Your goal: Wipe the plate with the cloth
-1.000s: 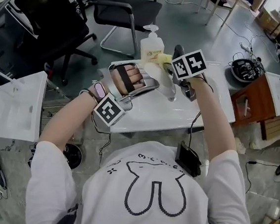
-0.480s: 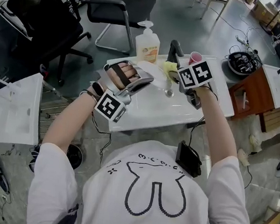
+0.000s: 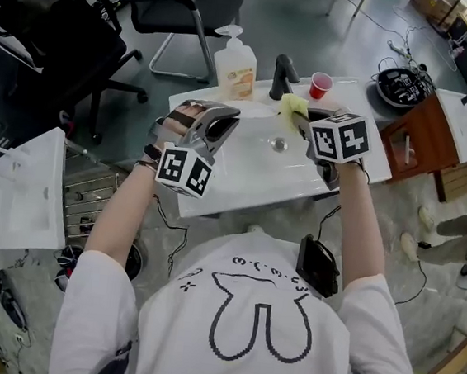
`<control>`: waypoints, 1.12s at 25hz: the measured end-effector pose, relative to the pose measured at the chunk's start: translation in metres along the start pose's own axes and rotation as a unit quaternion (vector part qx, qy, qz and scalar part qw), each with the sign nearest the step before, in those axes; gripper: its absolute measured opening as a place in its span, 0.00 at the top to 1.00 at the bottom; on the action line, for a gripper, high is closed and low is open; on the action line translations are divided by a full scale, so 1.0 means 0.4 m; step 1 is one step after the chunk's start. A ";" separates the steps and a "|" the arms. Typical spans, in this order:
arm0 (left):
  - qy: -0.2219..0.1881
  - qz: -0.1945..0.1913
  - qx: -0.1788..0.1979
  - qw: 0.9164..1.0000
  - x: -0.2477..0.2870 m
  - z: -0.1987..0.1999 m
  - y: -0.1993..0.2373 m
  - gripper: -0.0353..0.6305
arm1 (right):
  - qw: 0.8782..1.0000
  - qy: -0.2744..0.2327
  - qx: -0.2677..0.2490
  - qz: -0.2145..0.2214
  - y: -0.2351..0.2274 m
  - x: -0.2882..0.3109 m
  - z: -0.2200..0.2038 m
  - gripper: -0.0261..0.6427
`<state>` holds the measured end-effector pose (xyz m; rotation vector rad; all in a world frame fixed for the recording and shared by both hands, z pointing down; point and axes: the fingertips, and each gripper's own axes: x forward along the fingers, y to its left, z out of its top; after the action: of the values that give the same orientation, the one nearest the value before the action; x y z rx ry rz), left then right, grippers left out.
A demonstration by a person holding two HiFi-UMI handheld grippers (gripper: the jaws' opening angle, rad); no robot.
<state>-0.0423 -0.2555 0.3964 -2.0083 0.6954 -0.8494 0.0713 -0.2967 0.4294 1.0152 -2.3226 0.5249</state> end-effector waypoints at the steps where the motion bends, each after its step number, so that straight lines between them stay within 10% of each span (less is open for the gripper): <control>1: 0.001 0.005 -0.022 1.000 0.004 -0.004 0.003 0.91 | 1.000 -0.009 0.007 -0.007 -0.007 -0.006 0.000 0.89; 8: -0.001 0.032 -0.152 0.988 0.028 -0.029 0.022 0.91 | 0.992 -0.079 0.079 -0.057 -0.067 -0.044 0.004 0.89; 12: -0.012 0.059 -0.266 0.962 0.034 -0.047 0.048 0.91 | 0.976 -0.163 0.080 -0.117 -0.098 -0.079 0.030 0.89; 17: -0.042 0.076 -0.426 0.901 0.034 -0.060 0.059 0.92 | 0.961 -0.214 0.071 -0.157 -0.109 -0.102 0.040 0.89; 28: -0.024 0.045 -0.687 0.725 0.083 -0.148 -0.075 0.92 | 0.948 -0.226 0.073 -0.214 -0.125 -0.118 -0.023 0.89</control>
<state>-0.0625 -0.2925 0.4576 -3.1736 1.6960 -0.0627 0.1388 -0.2977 0.4138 1.8158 -2.3483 0.3111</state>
